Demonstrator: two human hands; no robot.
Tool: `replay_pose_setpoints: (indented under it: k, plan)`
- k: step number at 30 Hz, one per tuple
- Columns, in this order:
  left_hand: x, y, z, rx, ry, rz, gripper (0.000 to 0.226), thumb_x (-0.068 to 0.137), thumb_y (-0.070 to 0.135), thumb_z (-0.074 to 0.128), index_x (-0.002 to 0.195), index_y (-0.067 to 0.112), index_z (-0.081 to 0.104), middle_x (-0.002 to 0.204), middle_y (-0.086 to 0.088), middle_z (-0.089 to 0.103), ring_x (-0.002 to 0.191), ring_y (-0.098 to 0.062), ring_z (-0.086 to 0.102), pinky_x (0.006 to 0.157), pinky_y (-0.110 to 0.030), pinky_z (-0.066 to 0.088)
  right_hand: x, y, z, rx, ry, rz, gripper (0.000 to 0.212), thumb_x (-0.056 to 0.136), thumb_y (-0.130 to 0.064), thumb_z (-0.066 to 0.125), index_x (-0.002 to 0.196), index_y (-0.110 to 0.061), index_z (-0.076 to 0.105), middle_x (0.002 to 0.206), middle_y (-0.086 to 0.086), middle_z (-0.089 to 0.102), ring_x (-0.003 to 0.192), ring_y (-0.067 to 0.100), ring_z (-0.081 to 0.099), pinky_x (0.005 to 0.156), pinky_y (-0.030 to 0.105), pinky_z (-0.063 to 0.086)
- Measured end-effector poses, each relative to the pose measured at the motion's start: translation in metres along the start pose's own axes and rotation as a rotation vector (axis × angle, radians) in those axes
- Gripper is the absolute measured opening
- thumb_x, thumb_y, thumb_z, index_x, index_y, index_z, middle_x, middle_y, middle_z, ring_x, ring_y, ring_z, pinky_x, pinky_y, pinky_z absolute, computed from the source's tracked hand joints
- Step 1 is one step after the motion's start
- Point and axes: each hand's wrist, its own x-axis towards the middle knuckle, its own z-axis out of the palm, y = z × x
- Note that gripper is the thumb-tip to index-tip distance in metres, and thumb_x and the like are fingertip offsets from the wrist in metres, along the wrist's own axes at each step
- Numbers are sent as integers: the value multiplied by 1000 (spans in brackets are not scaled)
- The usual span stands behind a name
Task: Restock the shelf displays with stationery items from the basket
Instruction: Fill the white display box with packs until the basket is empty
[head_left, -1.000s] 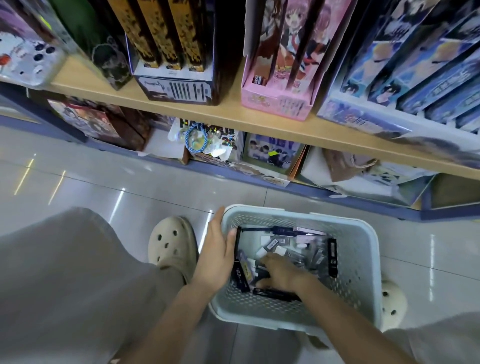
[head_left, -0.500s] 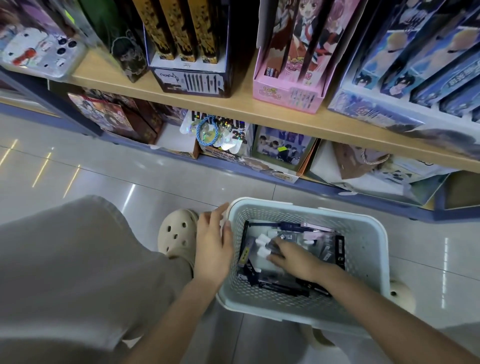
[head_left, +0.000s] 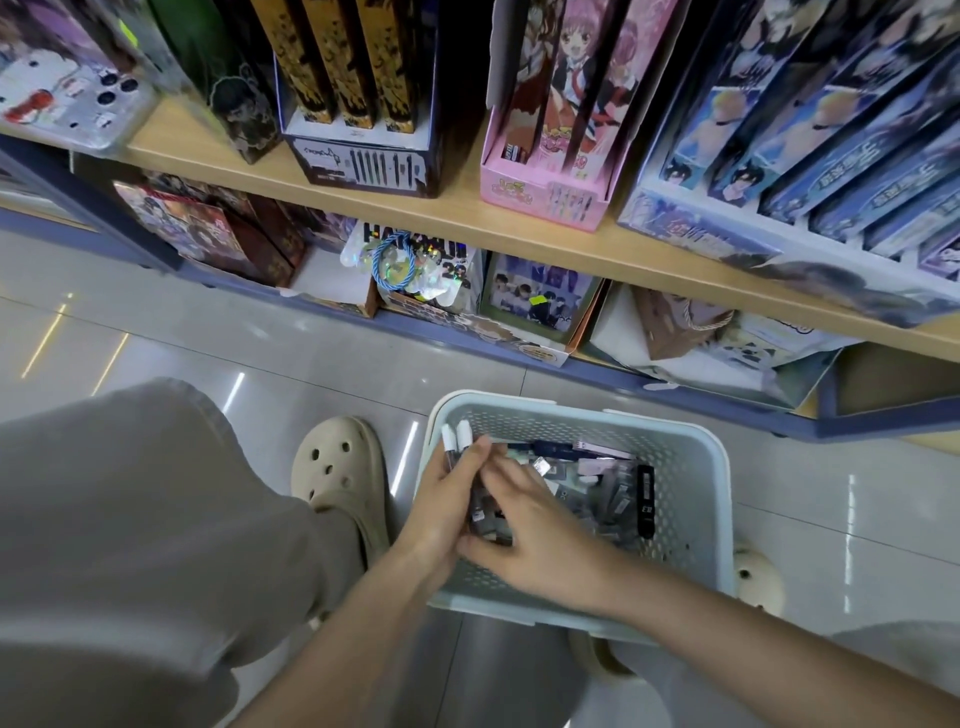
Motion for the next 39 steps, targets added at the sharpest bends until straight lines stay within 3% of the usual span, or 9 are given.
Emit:
replay_pose_setpoints:
  k: [3, 6, 8, 12, 18, 27, 32, 36, 39]
  plan:
    - [2, 0, -3, 40, 38, 61, 15, 97, 23, 51, 94, 11, 61, 76, -4, 68, 67, -13, 66, 57, -26, 52, -5, 9, -8, -38, 173, -48, 55, 89, -48, 47, 137, -20, 47, 133, -11, 40, 124, -1, 33, 106, 8, 21]
    - [3, -1, -7, 185, 35, 121, 15, 98, 26, 48, 93, 15, 55, 71, 0, 62, 50, -13, 56, 51, -28, 47, 4, 54, -8, -4, 323, 75, 23, 93, -26, 53, 111, -13, 61, 105, -10, 51, 98, 2, 53, 90, 16, 41]
    - [3, 0, -10, 226, 19, 128, 14, 98, 28, 48, 97, 15, 54, 73, 1, 60, 47, -13, 52, 51, -29, 46, 10, 96, -2, -61, 224, 218, 22, 94, -13, 55, 115, -10, 58, 111, 1, 55, 103, 13, 58, 92, 28, 45]
    - [-1, 2, -14, 249, -20, 126, 13, 97, 26, 46, 102, 17, 54, 79, -1, 60, 50, -13, 52, 49, -29, 47, 9, 155, 13, -155, -121, 391, 53, 93, -22, 58, 140, -9, 37, 138, 10, 39, 127, 25, 42, 107, 31, 32]
    - [-3, 2, -9, 303, -35, 138, 13, 98, 25, 44, 105, 19, 53, 87, -4, 60, 50, -12, 53, 50, -25, 49, 13, 169, 24, -260, -239, 393, 82, 80, -37, 73, 146, -12, 29, 136, 11, 34, 128, 25, 35, 103, 25, 28]
    - [-3, -3, -5, 354, -25, 123, 12, 99, 23, 45, 103, 17, 54, 69, 5, 63, 48, -11, 53, 56, -32, 49, 24, 176, 37, -329, -279, 449, 57, 89, -48, 57, 132, -12, 47, 135, 12, 45, 126, 27, 38, 105, 34, 32]
    - [-6, -3, -7, 402, 2, 123, 17, 100, 14, 42, 103, 2, 53, 67, -8, 54, 43, -11, 48, 44, -21, 42, 26, 170, 37, -344, -363, 422, 50, 88, -42, 61, 127, -15, 49, 132, 10, 51, 126, 26, 39, 99, 31, 32]
    - [-6, -4, -10, 377, -5, 127, 14, 100, 14, 42, 106, 6, 52, 76, -4, 58, 47, -11, 49, 52, -33, 47, 29, 169, 26, -319, -484, 448, 39, 82, -54, 64, 96, -19, 53, 114, 6, 56, 117, 26, 47, 88, 32, 33]
    - [-7, -5, -11, 373, -6, 123, 14, 100, 14, 43, 106, 7, 53, 73, -2, 56, 47, -11, 49, 48, -27, 47, 27, 168, 25, -181, -494, 487, 53, 84, -50, 64, 122, -15, 50, 128, 4, 53, 119, 22, 50, 86, 27, 35]
